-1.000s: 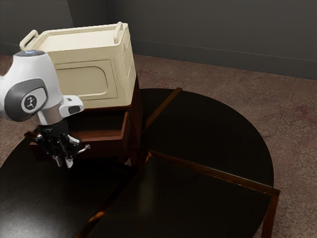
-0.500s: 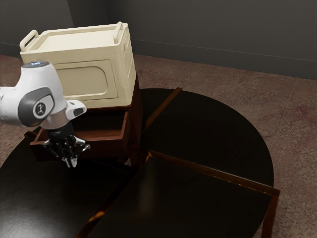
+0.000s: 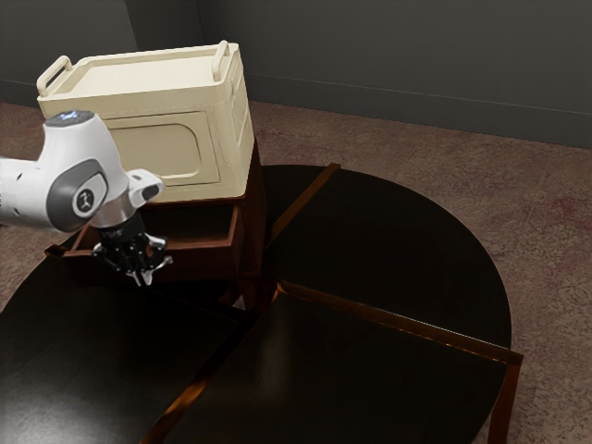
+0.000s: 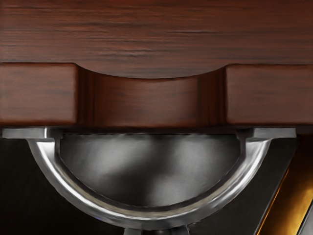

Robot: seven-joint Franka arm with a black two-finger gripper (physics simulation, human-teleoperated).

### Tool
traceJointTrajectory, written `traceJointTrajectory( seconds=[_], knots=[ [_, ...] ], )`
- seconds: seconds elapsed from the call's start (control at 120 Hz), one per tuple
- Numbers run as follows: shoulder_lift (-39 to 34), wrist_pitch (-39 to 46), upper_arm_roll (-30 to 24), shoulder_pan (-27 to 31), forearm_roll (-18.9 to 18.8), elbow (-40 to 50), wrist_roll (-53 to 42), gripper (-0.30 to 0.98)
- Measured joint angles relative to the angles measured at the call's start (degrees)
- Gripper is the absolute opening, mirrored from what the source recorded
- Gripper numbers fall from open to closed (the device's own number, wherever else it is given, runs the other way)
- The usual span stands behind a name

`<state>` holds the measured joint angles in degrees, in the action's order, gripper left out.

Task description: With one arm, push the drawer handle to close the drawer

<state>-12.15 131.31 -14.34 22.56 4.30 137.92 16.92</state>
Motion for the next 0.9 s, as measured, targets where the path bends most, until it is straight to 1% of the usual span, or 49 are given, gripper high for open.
traceJointTrajectory(
  seconds=[0.317,0.467,0.708,0.9],
  knots=[
    [5.86,1.93,2.0,0.22,-2.63,-6.03,1.0,-0.02],
    [8.23,2.48,3.32,0.31,-4.62,-8.69,1.36,-0.02],
    [11.08,5.68,3.55,0.43,-7.15,-10.87,1.75,-0.02],
    [12.87,7.71,3.52,0.18,-7.93,-13.29,2.02,-0.02]
  ],
)
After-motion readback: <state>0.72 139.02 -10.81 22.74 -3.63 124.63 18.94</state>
